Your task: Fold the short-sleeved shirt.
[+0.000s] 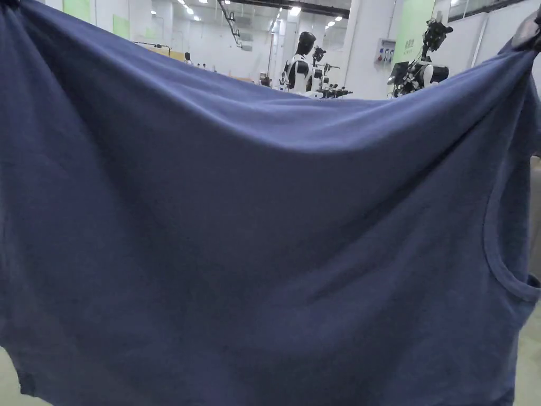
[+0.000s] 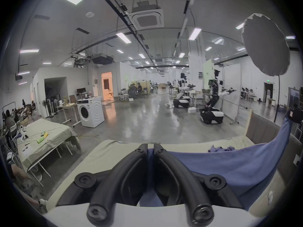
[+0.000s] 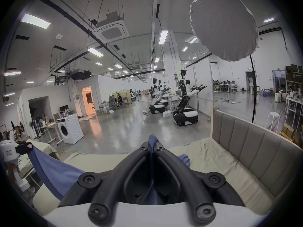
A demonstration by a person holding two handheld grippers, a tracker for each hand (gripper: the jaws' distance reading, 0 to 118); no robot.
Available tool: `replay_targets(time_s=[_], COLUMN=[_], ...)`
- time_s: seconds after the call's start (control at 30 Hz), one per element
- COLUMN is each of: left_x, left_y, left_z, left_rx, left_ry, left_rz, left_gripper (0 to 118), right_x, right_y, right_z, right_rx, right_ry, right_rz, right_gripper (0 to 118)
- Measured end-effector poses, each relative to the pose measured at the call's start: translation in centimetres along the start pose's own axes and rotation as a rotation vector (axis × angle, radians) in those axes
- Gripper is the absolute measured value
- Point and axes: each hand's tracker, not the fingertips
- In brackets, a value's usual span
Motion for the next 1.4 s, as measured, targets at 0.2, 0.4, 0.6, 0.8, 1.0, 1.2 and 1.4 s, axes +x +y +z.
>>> replay_targets(time_s=[0.2,0.4,0.6,0.8,1.0,1.2,1.4], left_x=[0.8,2.1,4.6,6.9,9.4,9.1,7.7], left_y=[2.9,3.7,-0.8,-9.9,-18.8,-26.6,-31.9], left_z=[-5.5,-10.7,-17.0,-22.5,-24.7,-21.6,-15.7], left_rx=[0.047,0.080,0.006,-0.170,-0.350,-0.479,-0.528], left_ry=[0.090,0.114,0.110,0.002,-0.089,-0.151,-0.152], left_rz=[0.003,0.052,-0.017,0.009,-0.035,-0.064,-0.116], left_gripper=[8,8,8,8,8,8,7], right_x=[-2.4,-4.0,-3.8,-2.7,-1.3,0.8,2.6], right_y=[2.9,3.5,-0.1,-8.3,-17.2,-25.0,-29.5], right_z=[-6.0,-10.6,-15.7,-20.8,-23.0,-20.2,-13.7], right_rx=[0.072,0.140,0.111,-0.078,-0.268,-0.398,-0.475], right_ry=[-0.038,-0.046,-0.058,-0.050,-0.061,-0.055,-0.007], right_rz=[0.000,0.012,-0.037,-0.076,-0.062,-0.053,-0.056], right_gripper=[3,3,3,3,3,3,3])
